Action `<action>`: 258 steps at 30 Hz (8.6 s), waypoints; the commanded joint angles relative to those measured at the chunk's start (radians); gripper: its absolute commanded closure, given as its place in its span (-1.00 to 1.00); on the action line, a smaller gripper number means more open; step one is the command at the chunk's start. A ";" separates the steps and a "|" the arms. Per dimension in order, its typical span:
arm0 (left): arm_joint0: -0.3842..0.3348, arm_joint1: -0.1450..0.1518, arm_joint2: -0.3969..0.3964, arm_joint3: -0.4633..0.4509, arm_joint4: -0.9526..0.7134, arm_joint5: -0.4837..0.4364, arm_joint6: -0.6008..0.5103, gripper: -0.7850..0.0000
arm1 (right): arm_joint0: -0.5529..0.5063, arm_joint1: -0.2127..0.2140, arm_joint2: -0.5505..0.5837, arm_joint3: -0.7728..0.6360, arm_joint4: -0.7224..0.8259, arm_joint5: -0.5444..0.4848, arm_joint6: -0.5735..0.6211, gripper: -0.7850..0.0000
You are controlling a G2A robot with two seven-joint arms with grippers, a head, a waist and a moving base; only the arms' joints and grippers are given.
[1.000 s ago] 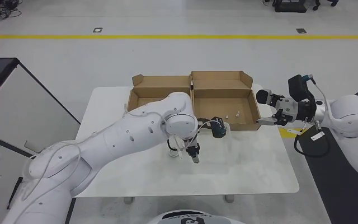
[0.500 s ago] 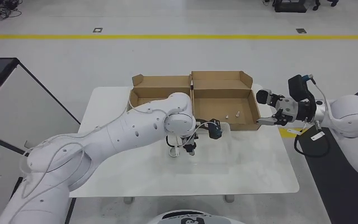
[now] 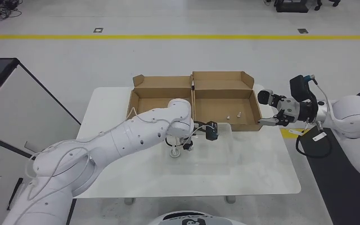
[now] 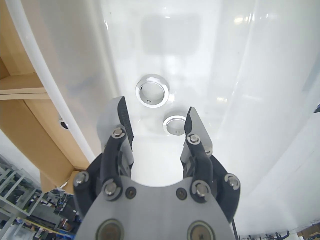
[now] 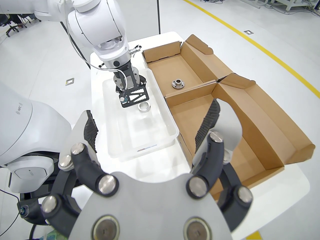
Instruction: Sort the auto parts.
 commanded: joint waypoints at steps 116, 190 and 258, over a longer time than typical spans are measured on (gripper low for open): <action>0.063 0.268 -0.355 -0.270 -0.280 -0.096 0.139 1.00 | 0.000 0.000 0.000 0.000 0.000 0.000 0.000 -1.00; 0.531 0.436 -0.921 -0.581 -0.883 -0.441 0.751 1.00 | 0.000 0.000 0.000 0.000 0.000 0.000 0.000 -1.00; 0.766 0.236 -1.176 -0.502 -1.242 -0.408 0.409 1.00 | 0.000 0.000 0.000 0.000 0.000 0.000 0.000 -1.00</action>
